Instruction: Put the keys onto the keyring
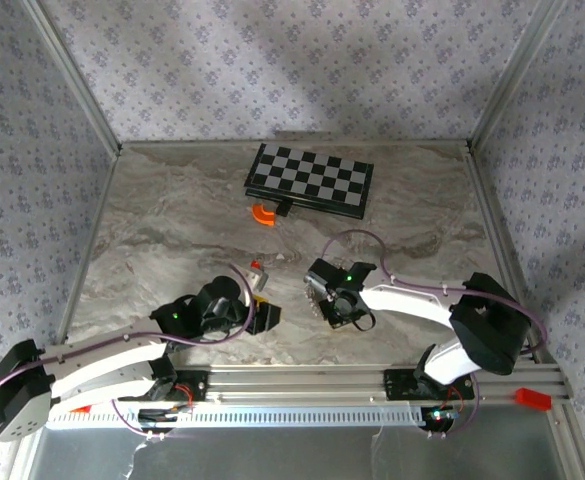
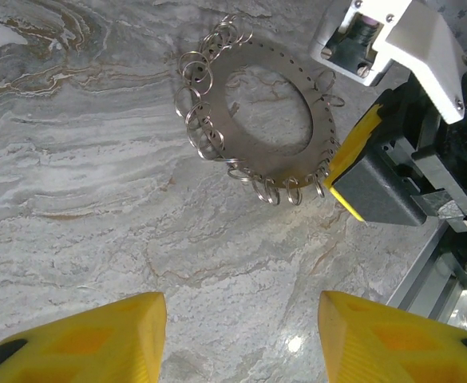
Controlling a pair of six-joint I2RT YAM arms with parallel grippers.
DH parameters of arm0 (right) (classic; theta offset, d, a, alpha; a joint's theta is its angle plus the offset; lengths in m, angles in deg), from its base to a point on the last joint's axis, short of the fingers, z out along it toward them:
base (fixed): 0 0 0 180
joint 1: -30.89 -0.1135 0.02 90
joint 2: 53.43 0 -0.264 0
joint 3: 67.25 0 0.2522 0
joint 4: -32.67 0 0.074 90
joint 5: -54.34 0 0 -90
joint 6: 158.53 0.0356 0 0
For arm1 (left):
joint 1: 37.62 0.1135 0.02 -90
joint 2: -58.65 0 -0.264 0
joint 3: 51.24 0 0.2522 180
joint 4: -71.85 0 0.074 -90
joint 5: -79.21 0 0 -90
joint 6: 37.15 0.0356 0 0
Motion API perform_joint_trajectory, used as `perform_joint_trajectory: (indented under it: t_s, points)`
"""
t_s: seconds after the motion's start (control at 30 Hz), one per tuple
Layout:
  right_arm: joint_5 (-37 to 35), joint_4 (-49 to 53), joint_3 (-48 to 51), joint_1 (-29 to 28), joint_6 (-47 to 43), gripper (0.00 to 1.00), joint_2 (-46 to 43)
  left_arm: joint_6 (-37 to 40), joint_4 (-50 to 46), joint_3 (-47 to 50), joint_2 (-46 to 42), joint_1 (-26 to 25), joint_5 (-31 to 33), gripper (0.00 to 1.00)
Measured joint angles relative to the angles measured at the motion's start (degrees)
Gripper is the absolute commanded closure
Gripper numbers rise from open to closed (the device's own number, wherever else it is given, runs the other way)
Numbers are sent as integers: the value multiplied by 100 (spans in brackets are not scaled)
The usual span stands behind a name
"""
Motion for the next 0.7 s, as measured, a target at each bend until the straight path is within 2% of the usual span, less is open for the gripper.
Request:
perform_joint_trajectory:
  t_s: [0.7]
  points:
    - [-293, 201, -214, -243, 4, 79, 387, -13, -28, 111, -219, 0, 2, 48]
